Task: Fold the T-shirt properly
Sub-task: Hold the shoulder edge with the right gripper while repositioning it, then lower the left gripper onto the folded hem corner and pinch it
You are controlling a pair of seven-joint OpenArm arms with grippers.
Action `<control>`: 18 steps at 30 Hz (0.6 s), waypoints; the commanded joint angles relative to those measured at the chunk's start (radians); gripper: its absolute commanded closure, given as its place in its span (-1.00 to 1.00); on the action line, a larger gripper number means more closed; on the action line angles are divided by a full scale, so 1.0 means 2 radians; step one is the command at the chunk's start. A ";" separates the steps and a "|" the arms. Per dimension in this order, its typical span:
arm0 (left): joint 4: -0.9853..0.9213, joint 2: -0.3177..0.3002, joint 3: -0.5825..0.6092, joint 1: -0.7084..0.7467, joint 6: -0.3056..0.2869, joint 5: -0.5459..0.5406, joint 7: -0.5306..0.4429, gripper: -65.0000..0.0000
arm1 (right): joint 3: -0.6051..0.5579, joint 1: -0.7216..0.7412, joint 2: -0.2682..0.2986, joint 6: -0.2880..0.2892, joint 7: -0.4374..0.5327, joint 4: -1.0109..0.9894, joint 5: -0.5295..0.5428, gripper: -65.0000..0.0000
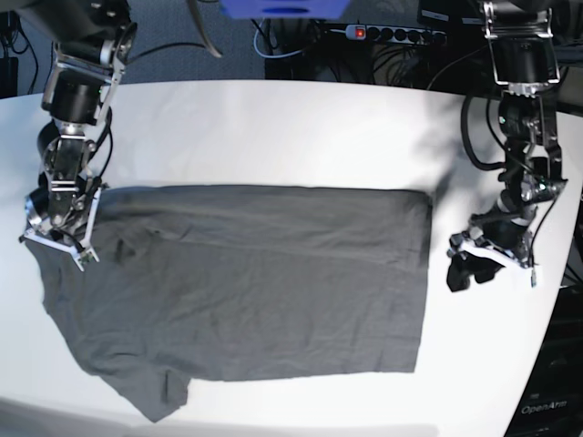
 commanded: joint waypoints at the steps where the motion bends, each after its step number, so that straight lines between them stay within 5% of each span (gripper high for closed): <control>1: 0.008 -0.006 -0.002 -0.009 -0.005 -0.006 -0.011 -0.08 | 0.000 -0.004 -0.004 0.021 0.001 -0.009 0.021 0.99; 7: 0.018 -0.006 -0.001 -0.010 -0.009 -0.009 -0.011 -0.08 | 0.000 -0.005 -0.004 0.021 0.000 -0.009 0.021 0.99; 12: 0.049 0.004 0.000 -0.010 -0.076 -0.010 -0.007 -0.08 | -0.001 -0.010 -0.007 0.021 -0.001 -0.009 0.021 0.99; 16: 0.064 0.017 0.002 -0.010 -0.081 -0.006 -0.004 -0.07 | -0.003 -0.014 -0.011 0.021 -0.001 -0.008 0.020 0.99; 18: 0.058 0.014 0.020 -0.010 -0.080 -0.006 -0.004 0.11 | -0.003 -0.014 -0.011 0.021 -0.001 -0.008 0.020 0.99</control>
